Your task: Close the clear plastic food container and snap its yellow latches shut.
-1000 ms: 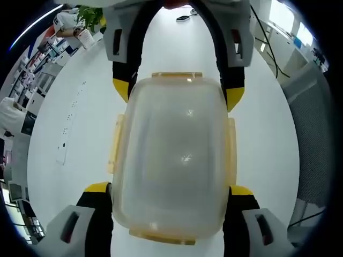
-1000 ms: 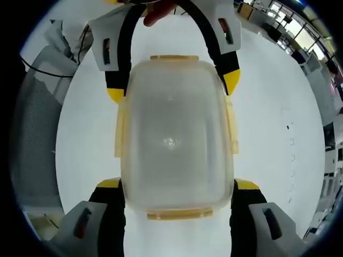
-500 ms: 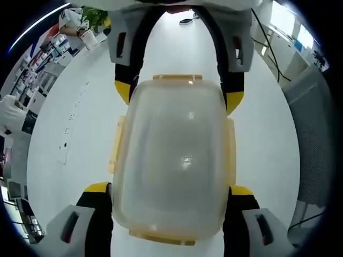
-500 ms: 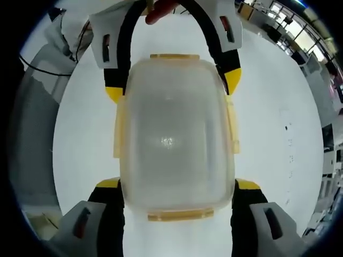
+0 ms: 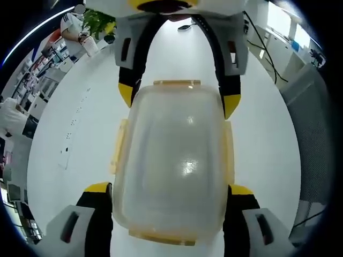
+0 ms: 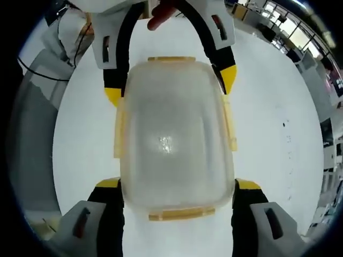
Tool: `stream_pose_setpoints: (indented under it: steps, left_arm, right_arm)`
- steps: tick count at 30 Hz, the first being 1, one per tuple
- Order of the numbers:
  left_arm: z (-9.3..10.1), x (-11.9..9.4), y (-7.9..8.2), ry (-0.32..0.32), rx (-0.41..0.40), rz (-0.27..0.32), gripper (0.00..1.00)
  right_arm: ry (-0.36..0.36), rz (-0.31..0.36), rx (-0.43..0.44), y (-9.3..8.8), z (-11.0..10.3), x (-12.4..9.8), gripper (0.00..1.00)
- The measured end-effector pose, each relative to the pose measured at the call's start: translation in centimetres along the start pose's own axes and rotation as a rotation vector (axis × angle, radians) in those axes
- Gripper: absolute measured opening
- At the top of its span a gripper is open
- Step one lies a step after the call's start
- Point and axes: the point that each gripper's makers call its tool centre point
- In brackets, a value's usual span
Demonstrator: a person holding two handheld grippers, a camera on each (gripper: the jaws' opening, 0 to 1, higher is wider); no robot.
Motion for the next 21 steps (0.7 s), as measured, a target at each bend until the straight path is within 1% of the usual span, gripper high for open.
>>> stream_pose_setpoints:
  steps: [3, 5, 7, 8, 9, 11, 13, 15, 16, 19, 21]
  left_arm:
    - [0.1, -0.3, -0.2, 0.001, 0.001, 0.013, 0.83]
    - [0.0, -0.6, 0.0, 0.011, -0.024, 0.056, 0.83]
    - [-0.5, -1.0, 0.5, 0.042, -0.048, 0.115, 0.83]
    - [-0.5, -1.2, 0.4, 0.054, -0.054, 0.121, 0.83]
    - [-0.5, -1.5, 0.3, 0.069, -0.064, 0.144, 0.83]
    - [-0.2, -1.6, 0.0, 0.074, -0.101, 0.175, 0.82]
    - [-0.2, -1.6, -0.3, 0.092, -0.116, 0.201, 0.82]
    - [-0.1, -1.6, -0.5, 0.113, -0.156, 0.240, 0.82]
    - [-0.2, -1.7, -0.3, 0.126, -0.169, 0.269, 0.82]
    - [-0.1, -1.9, -0.2, 0.145, -0.232, 0.317, 0.82]
    - [-0.2, -2.1, 0.0, 0.151, -0.277, 0.358, 0.82]
  right_arm:
    - [-0.012, 0.026, 0.015, 0.0, 0.0, -0.3, 0.79]
    - [-0.028, 0.049, 0.036, -0.1, 0.1, -0.4, 0.81]
    - [-0.046, 0.078, 0.058, -0.1, -0.1, -0.5, 0.82]
    - [-0.066, 0.097, 0.056, 0.1, 0.0, -0.6, 0.82]
    - [-0.099, 0.132, 0.066, 0.4, 0.1, -0.7, 0.82]
    - [-0.133, 0.183, 0.109, 0.7, 0.0, -0.8, 0.84]
    - [-0.156, 0.232, 0.155, 1.0, -0.2, -0.7, 0.86]
    - [-0.189, 0.262, 0.190, 0.9, -0.2, -0.6, 0.89]
    - [-0.200, 0.275, 0.207, 1.0, -0.2, -0.6, 0.90]
    - [-0.251, 0.319, 0.255, 1.2, 0.0, -0.7, 0.93]
    - [-0.275, 0.365, 0.310, 1.6, 0.1, -0.9, 0.97]
Point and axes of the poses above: the point that each gripper's makers call its tool centre point, and the gripper's own axes: x roughly forward along the fingers, z roughly to its right, y roughly out of its top, and after that the axes turned 11 degrees about -x, right-handed
